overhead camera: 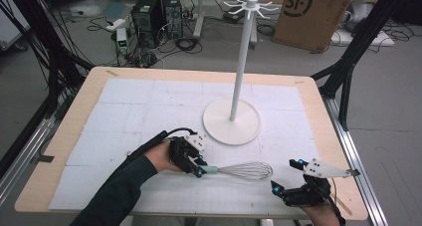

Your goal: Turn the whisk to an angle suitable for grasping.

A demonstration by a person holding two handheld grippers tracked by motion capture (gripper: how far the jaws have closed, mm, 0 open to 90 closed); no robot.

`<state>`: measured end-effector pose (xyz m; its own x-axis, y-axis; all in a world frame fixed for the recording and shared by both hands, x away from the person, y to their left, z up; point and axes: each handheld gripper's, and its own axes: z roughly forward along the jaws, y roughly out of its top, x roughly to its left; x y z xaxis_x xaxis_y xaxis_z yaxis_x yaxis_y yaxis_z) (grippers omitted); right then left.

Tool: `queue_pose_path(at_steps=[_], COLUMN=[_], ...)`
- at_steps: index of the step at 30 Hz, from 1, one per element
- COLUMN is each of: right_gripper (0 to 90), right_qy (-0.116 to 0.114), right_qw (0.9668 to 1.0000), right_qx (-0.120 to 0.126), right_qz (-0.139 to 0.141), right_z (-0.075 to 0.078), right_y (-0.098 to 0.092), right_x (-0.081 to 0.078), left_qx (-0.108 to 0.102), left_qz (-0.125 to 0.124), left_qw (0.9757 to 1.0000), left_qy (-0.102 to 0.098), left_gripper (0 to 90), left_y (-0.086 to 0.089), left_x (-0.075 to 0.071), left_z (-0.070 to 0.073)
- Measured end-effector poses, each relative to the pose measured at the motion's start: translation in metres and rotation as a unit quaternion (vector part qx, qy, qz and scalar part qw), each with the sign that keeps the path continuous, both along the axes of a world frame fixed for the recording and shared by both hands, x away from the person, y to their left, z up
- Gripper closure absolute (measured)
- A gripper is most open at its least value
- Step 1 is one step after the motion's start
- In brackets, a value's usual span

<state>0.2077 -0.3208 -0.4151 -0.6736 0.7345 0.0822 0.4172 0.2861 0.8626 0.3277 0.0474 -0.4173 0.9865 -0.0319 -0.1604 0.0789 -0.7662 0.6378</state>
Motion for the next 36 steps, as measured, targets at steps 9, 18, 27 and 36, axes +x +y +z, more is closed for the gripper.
queue_pose_path(at_steps=[9, 18, 27, 36], right_gripper=[0.0, 0.0, 0.0, 0.0], right_qy=[0.0, 0.0, 0.003, 0.0], right_qw=[1.0, 1.0, 1.0, 1.0], right_qx=[0.002, 0.003, 0.002, 0.002], right_qz=[-0.002, -0.005, -0.007, -0.004], right_z=[0.0, -0.001, -0.001, 0.0], right_y=[-0.002, -0.005, -0.006, -0.004], right_x=[-0.002, -0.005, -0.006, -0.006], left_qx=[-0.018, -0.018, -0.018, -0.019], left_qz=[-0.013, -0.024, -0.03, -0.03], left_qw=[0.9997, 0.9995, 0.9993, 0.9993], left_qy=[-0.01, -0.012, -0.014, -0.014], left_gripper=[68.4, 68.4, 68.3, 68.0], left_y=[-0.021, -0.032, -0.034, -0.034], left_x=[0.001, 0.003, 0.004, 0.005], left_z=[-0.002, -0.01, -0.014, -0.017])
